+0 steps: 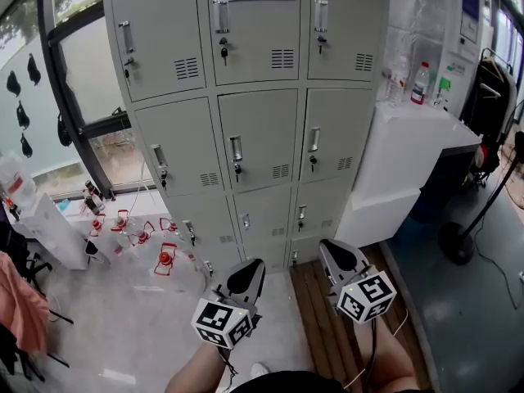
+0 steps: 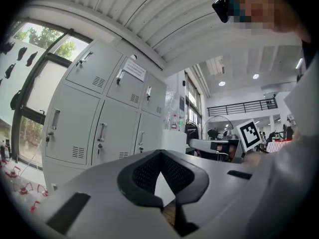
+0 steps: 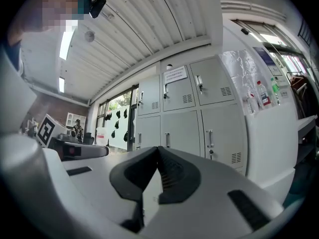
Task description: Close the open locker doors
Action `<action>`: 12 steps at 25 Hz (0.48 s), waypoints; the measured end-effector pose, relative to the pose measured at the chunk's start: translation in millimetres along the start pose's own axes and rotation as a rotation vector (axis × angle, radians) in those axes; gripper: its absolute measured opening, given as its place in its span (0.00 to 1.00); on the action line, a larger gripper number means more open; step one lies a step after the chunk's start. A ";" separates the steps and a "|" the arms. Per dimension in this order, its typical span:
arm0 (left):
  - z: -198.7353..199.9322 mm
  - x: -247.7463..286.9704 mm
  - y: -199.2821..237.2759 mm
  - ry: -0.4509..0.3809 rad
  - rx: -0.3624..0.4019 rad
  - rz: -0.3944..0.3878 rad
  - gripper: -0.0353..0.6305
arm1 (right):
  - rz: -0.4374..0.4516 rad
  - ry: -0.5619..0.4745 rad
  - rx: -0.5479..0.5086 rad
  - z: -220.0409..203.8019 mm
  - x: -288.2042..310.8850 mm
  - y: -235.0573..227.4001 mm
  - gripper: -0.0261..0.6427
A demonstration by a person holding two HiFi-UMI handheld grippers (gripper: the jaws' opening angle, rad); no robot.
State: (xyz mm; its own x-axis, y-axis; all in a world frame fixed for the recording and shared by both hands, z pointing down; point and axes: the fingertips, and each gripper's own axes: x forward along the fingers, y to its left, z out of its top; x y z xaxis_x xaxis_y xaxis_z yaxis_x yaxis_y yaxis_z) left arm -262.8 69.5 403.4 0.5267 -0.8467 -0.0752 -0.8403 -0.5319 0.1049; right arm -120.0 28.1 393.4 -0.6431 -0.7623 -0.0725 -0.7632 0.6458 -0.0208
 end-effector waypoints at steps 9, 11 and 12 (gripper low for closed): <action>-13.0 -4.1 -88.3 0.014 0.021 0.070 0.07 | 0.069 0.007 0.039 -6.6 -77.7 -22.5 0.04; -19.2 -8.7 -101.4 0.021 0.019 0.090 0.08 | 0.089 0.009 0.050 -11.8 -89.3 -23.4 0.04; -22.5 -10.8 -107.1 0.026 0.017 0.099 0.08 | 0.098 0.010 0.055 -14.2 -94.2 -23.5 0.04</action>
State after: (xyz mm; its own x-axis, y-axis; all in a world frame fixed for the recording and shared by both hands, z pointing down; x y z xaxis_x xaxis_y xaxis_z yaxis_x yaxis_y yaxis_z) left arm -175.6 135.4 415.3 0.4437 -0.8953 -0.0400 -0.8904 -0.4455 0.0934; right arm -42.3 84.1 414.9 -0.7152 -0.6958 -0.0665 -0.6924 0.7183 -0.0687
